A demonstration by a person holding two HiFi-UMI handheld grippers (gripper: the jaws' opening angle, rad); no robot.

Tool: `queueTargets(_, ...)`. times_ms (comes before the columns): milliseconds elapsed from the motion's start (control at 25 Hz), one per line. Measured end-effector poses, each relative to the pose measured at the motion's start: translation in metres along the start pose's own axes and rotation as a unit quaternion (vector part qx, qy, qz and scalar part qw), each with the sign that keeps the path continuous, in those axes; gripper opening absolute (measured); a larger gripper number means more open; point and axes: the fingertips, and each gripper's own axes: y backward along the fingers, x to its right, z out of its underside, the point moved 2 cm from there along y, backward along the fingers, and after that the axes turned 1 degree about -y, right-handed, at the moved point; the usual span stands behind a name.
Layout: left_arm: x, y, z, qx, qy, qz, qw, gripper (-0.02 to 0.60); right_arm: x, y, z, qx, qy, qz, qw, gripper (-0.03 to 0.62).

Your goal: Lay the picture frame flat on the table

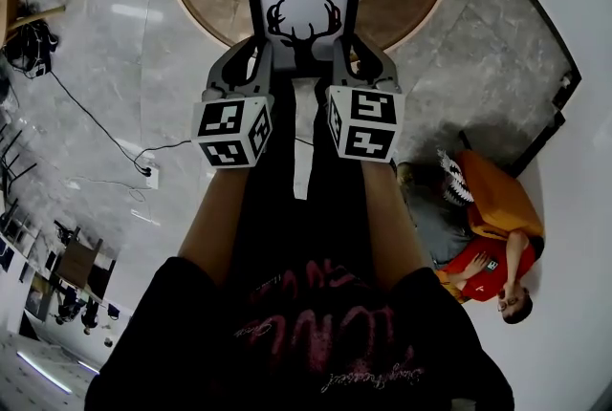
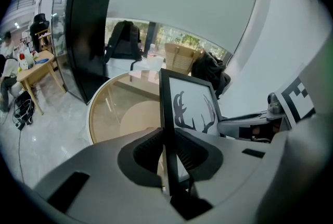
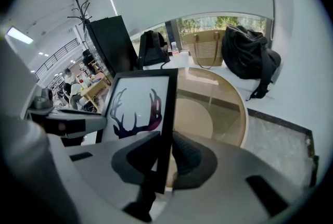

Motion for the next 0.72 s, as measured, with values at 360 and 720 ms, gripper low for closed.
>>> queueTargets(360,-0.009,-0.025,0.035,-0.035,0.007,0.0,0.9994,0.074,0.005,-0.029,0.036,-0.035,-0.012,-0.003,0.999,0.081)
queueTargets(720,-0.014,-0.047,0.057,-0.059,0.013,-0.001,0.9982,0.074,0.013,-0.05,0.056,-0.06,-0.019,0.0,0.998,0.081)
